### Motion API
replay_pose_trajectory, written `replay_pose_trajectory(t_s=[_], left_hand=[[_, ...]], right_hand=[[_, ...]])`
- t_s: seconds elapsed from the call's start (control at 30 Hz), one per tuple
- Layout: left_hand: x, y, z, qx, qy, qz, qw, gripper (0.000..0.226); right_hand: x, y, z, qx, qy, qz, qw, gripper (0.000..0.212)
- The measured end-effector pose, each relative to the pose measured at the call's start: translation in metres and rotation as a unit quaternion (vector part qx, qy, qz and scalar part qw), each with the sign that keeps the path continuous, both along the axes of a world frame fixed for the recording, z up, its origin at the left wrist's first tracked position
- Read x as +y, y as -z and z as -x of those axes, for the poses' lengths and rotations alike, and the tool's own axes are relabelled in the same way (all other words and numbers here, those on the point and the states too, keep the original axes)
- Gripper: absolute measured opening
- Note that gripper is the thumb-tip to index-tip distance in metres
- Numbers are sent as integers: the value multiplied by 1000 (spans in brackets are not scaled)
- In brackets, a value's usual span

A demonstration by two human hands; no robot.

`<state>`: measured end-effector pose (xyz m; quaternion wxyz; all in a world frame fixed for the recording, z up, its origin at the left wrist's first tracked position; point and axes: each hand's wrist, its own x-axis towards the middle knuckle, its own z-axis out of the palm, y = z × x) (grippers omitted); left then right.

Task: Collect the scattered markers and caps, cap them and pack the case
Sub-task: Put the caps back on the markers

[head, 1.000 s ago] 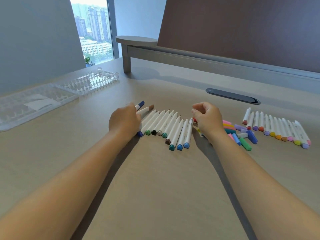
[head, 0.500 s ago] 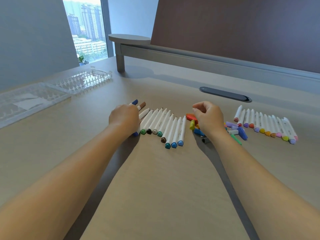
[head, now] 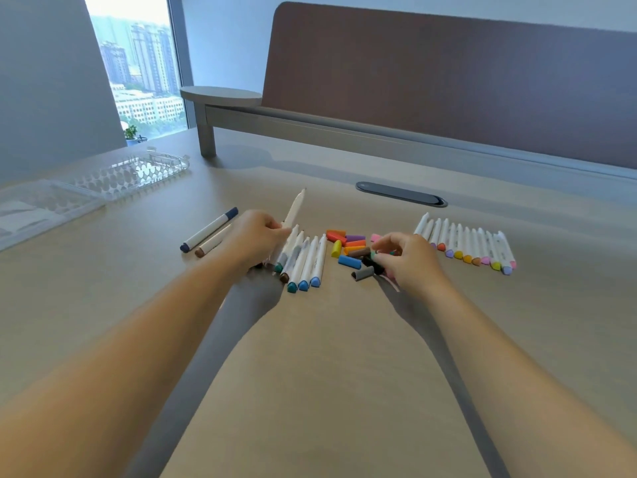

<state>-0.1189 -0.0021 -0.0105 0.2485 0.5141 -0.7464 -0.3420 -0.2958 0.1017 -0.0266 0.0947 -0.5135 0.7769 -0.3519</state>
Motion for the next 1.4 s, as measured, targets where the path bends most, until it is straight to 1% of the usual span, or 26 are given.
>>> replay_pose_trajectory(t_s=[0.03,0.1,0.17,0.2,0.27,0.37,0.43,0.47,0.5,0.53,0.57,0.6,0.67,0.77,0.87,1.03,1.13,1.2,1.3,1.4], left_hand=[[6,-1,3,53,16,-68,996,24],[15,-3,5,142,40,-197,969,21],[21,-4,5,191,57,-291,936,16],[23,-5,6,201,60,-317,925,16],[25,-6,6,212,61,-346,912,16],[27,-6,5,217,58,-356,907,17],[29,-6,5,207,65,-329,919,17],[30,-5,5,188,68,-291,936,17],[31,-3,5,158,69,-232,957,17],[32,-1,4,127,68,-160,977,18],[32,2,3,104,68,-85,989,19],[34,3,2,90,68,-20,993,20],[34,6,-2,56,70,75,993,21],[28,10,-9,-4,67,155,986,10],[24,12,-14,-28,62,191,979,5],[23,10,-20,-56,45,213,974,17],[24,11,-23,-84,51,229,968,18],[23,12,-25,-86,64,231,967,19],[20,13,-29,-69,86,221,969,19],[16,11,-32,-42,96,195,975,20]], right_hand=[[3,2,-1,27,-18,-18,999,23],[6,5,-4,97,-48,-50,993,27],[5,7,-7,167,-56,-78,981,31],[5,8,-8,191,-54,-91,976,31],[4,10,-9,212,-53,-102,970,32],[3,11,-10,218,-53,-106,969,31],[3,11,-10,220,-53,-91,970,28],[2,12,-9,198,-55,-71,976,26],[1,12,-10,145,-60,-42,987,22],[1,12,-11,71,-67,-12,995,19],[0,10,-14,-6,-75,12,997,15],[0,9,-16,-64,-81,35,994,11],[-3,6,-20,-117,-85,84,986,6],[-7,1,-23,-162,-82,131,975,7],[-10,0,-25,-159,-72,140,975,9],[-12,-2,-28,-142,-95,125,977,9],[-14,-2,-31,-123,-113,112,980,16],[-14,-2,-34,-125,-121,109,979,20],[-16,-4,-38,-186,-136,117,966,21],[-21,-8,-44,-281,-110,139,943,7]])
